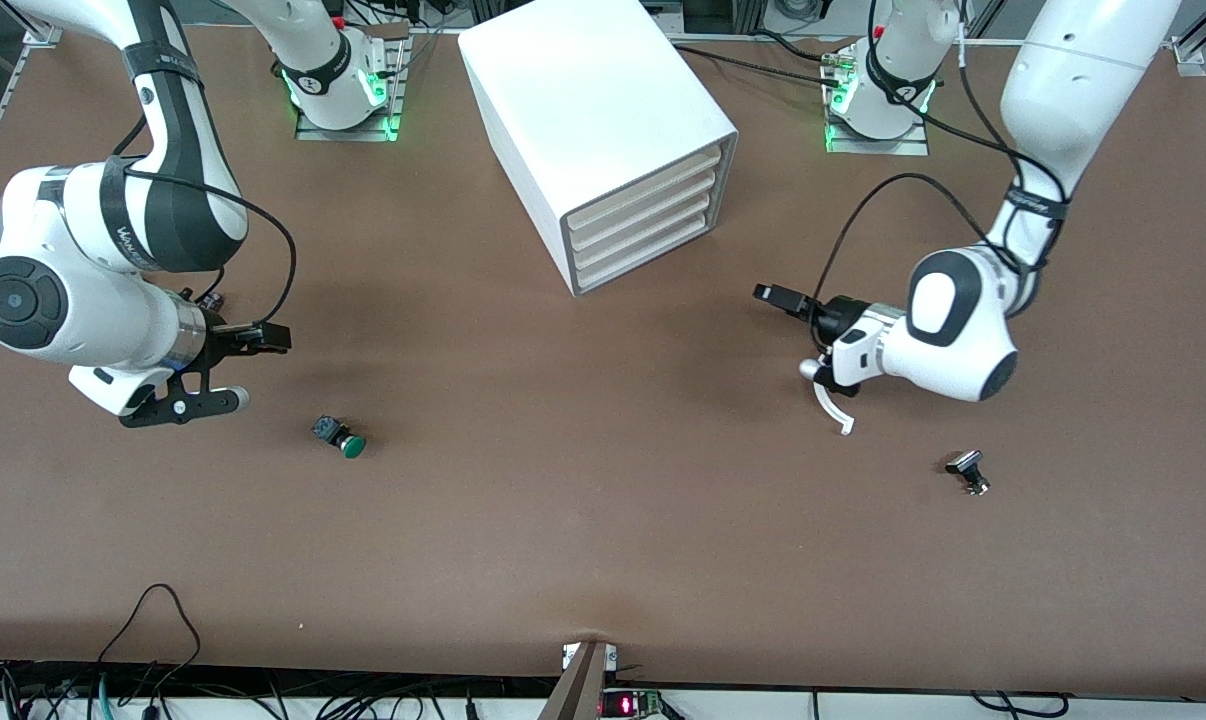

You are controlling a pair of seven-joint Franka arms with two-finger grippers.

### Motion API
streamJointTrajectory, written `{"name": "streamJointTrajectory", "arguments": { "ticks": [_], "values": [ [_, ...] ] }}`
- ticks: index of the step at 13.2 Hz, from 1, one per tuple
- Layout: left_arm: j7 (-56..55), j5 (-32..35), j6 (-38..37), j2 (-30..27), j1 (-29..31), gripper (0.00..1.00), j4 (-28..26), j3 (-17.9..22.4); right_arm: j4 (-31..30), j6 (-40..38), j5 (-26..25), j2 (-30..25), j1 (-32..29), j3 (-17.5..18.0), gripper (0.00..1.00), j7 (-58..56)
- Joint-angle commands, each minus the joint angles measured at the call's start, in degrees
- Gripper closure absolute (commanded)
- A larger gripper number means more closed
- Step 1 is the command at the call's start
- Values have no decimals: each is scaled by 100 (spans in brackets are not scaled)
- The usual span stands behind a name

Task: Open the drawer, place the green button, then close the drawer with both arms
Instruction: 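Grasp the drawer handle with the left gripper while the right gripper grasps the button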

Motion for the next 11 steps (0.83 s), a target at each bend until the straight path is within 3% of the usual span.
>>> {"name": "streamJointTrajectory", "arguments": {
  "ticks": [1, 5, 6, 8, 10, 11],
  "values": [
    [1230, -1110, 538, 108, -113, 1, -595, -231, 127, 44, -48, 213, 213, 6, 0, -77],
    [1761, -1658, 558, 179, -219, 4, -947, -696, 127, 464, -40, 626, 170, -2, 0, -540],
    [1778, -1703, 540, 179, -210, 12, -1009, -802, 119, 622, 13, 740, 178, -2, 0, -891],
    [1831, -1703, 549, 188, -219, 16, -1158, -935, 118, 912, -31, 1030, 205, -2, 0, -1480],
    [1840, -1703, 549, 223, -228, 21, -1290, -1049, 5, 1517, 39, 1224, 170, -2, 0, -2917],
    [1840, -1703, 549, 223, -228, 29, -1326, -1067, -118, 1799, 39, 1251, 135, -2, 0, -3577]
  ]
}}
